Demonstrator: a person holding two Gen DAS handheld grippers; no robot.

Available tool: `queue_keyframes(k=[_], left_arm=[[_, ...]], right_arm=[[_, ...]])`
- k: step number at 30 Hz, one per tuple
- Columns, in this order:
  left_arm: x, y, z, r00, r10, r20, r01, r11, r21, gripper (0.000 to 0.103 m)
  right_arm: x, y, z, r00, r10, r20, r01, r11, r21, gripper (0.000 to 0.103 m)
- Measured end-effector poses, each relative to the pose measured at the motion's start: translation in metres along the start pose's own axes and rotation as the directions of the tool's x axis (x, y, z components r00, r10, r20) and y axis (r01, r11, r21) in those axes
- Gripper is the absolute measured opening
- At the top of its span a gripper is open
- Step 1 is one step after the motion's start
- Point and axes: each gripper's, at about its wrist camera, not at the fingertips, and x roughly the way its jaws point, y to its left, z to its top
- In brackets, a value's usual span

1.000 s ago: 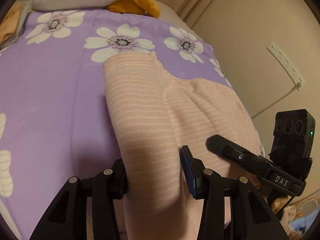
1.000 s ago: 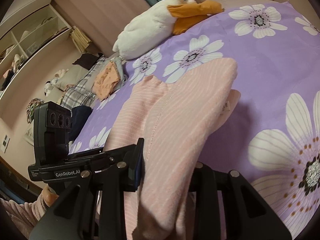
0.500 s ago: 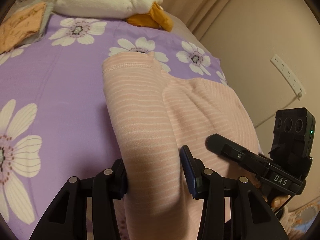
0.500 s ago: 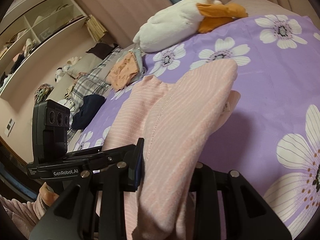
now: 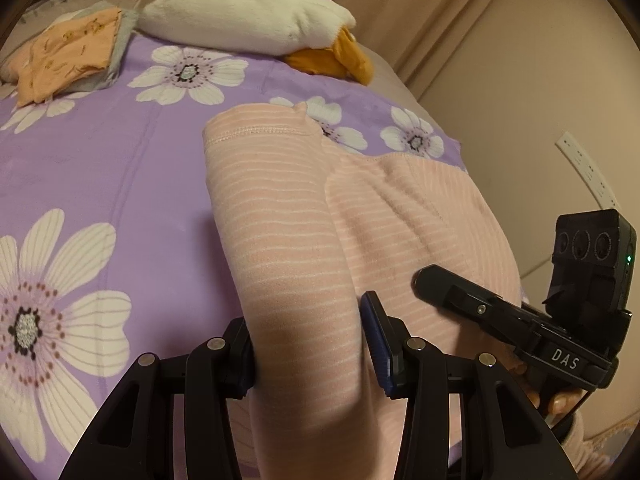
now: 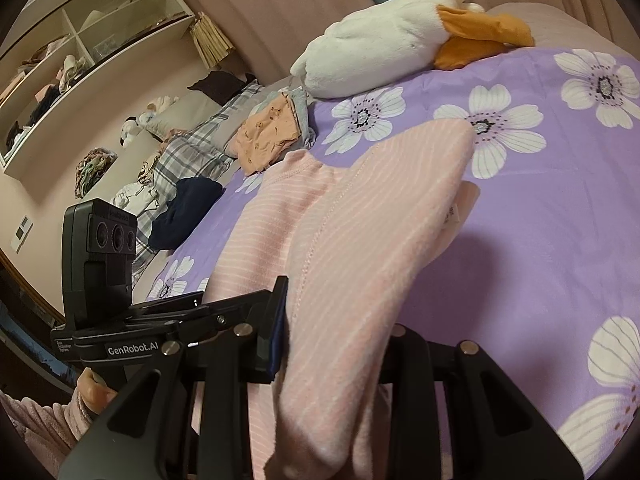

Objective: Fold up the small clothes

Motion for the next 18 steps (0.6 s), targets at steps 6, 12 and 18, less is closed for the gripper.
queue_keyframes(k=[6,12,18], left_arm=[[0.010,0.011,0.011,1.000,0.008,-0.002,-0.008,1.000,-0.011,0.045],[0.025,0.024,0.025,1.000,0.024,-0.008,-0.024,1.000,-0.018,0.045],[0.040,0.037,0.037,0.999,0.034,-0.018,-0.034,0.999,-0.026,0.045]], right_arm=[[0.019,-0.003,0.014,1.000,-0.001,-0.017,0.001,1.000,-0.009,0.030],[0.042,-0.012,0.027,1.000,-0.006,-0.026,0.005,1.000,-0.008,0.030],[0.063,-0.020,0.038,0.999,-0.012,-0.036,0.012,1.000,0.001,0.030]])
